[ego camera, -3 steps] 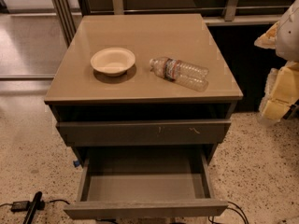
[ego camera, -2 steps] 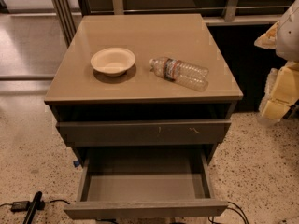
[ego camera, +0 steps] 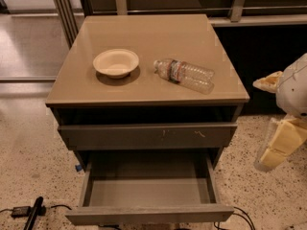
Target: Close middle drawer
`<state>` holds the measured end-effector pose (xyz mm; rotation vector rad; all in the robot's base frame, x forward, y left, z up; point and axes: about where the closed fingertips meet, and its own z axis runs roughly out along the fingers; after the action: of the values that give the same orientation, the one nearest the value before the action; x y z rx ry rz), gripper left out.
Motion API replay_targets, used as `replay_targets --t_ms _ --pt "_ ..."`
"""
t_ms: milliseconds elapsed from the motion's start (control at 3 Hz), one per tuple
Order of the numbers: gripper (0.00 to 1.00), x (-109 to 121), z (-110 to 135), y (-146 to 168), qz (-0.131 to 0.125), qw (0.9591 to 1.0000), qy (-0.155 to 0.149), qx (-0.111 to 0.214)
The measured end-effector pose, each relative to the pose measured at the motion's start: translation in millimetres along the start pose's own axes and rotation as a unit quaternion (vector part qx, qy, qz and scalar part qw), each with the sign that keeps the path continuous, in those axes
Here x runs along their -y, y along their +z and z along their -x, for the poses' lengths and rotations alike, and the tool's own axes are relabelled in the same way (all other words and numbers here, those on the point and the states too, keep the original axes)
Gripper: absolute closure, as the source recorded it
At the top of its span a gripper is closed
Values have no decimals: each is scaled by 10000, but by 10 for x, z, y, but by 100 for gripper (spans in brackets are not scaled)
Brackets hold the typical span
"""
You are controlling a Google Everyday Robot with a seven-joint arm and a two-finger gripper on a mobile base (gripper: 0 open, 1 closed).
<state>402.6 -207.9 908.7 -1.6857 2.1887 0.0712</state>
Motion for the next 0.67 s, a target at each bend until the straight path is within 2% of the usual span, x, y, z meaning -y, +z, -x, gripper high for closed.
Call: replay_targets --t_ms 333,667 --pt "13 -318 -98 348 189 9993 7 328" --pt "36 -591 -193 700 274 9973 105 671"
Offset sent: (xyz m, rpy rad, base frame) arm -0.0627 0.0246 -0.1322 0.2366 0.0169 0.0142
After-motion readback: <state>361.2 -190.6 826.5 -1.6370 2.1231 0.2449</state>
